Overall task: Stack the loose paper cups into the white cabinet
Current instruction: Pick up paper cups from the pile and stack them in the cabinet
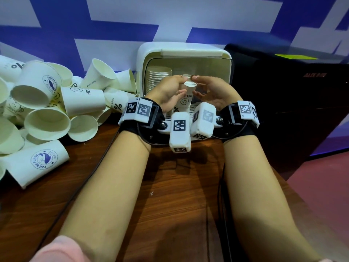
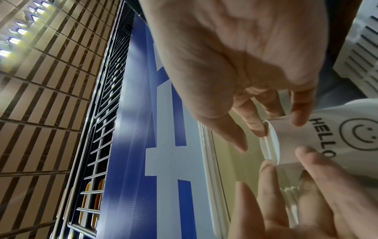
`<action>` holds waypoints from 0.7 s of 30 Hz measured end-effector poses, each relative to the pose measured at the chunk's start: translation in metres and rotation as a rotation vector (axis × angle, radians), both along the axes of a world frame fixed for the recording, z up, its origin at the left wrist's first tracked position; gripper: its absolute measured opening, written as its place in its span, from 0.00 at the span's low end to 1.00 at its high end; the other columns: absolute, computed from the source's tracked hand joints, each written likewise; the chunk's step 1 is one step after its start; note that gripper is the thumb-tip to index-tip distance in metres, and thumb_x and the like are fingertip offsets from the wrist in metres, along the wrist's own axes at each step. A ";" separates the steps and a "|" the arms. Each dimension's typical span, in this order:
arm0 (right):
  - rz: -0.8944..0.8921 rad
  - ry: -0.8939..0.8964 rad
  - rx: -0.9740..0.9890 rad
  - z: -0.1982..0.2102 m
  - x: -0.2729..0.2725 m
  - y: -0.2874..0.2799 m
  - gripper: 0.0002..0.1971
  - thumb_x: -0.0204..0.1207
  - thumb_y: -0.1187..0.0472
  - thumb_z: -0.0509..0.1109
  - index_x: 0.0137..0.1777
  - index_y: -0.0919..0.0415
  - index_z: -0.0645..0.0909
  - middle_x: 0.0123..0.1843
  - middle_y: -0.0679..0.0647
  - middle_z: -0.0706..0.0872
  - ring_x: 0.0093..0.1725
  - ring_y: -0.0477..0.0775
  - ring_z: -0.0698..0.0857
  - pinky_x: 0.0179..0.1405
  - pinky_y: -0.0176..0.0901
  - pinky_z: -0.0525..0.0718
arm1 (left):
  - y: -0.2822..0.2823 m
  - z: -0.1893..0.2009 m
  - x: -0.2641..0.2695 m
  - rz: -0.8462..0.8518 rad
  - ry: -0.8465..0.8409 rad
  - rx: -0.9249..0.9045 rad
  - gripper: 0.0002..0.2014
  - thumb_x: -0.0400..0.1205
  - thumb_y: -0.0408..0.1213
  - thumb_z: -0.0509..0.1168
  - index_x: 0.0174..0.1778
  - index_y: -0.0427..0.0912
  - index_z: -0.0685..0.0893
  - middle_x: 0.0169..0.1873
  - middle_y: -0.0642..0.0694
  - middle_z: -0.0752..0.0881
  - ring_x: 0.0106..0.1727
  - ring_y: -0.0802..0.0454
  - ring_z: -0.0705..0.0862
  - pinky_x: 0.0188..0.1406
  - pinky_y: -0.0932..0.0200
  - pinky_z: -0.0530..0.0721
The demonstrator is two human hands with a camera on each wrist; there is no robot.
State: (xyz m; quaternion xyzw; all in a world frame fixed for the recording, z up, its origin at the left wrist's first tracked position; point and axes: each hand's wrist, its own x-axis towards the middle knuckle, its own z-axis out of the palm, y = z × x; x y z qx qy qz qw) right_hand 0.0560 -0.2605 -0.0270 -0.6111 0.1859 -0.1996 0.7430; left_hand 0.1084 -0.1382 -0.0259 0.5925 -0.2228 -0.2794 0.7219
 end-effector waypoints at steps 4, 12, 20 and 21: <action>0.016 0.060 0.034 0.000 -0.003 0.002 0.04 0.81 0.62 0.68 0.45 0.60 0.82 0.39 0.54 0.82 0.36 0.47 0.77 0.38 0.33 0.76 | 0.001 0.000 0.002 0.004 0.077 -0.029 0.09 0.87 0.31 0.56 0.46 0.39 0.80 0.38 0.46 0.80 0.45 0.52 0.78 0.56 0.63 0.78; 0.116 0.263 0.030 0.000 -0.010 0.015 0.08 0.83 0.56 0.66 0.47 0.60 0.78 0.41 0.57 0.81 0.32 0.49 0.81 0.21 0.33 0.81 | 0.006 -0.005 0.008 0.002 0.207 0.049 0.19 0.85 0.50 0.62 0.59 0.37 0.73 0.57 0.37 0.76 0.49 0.46 0.78 0.44 0.60 0.82; 0.175 0.317 0.033 -0.002 -0.009 0.017 0.10 0.84 0.53 0.65 0.53 0.60 0.77 0.46 0.60 0.80 0.32 0.50 0.84 0.20 0.36 0.83 | 0.007 -0.008 0.004 -0.003 0.092 0.243 0.21 0.84 0.55 0.60 0.67 0.45 0.77 0.50 0.43 0.79 0.47 0.50 0.78 0.42 0.61 0.81; 0.180 0.318 0.042 -0.004 -0.008 0.017 0.11 0.83 0.53 0.66 0.57 0.61 0.77 0.49 0.60 0.81 0.31 0.51 0.85 0.21 0.38 0.83 | 0.007 -0.008 0.004 0.001 0.095 0.260 0.17 0.85 0.54 0.60 0.61 0.47 0.78 0.43 0.46 0.78 0.43 0.52 0.77 0.40 0.62 0.81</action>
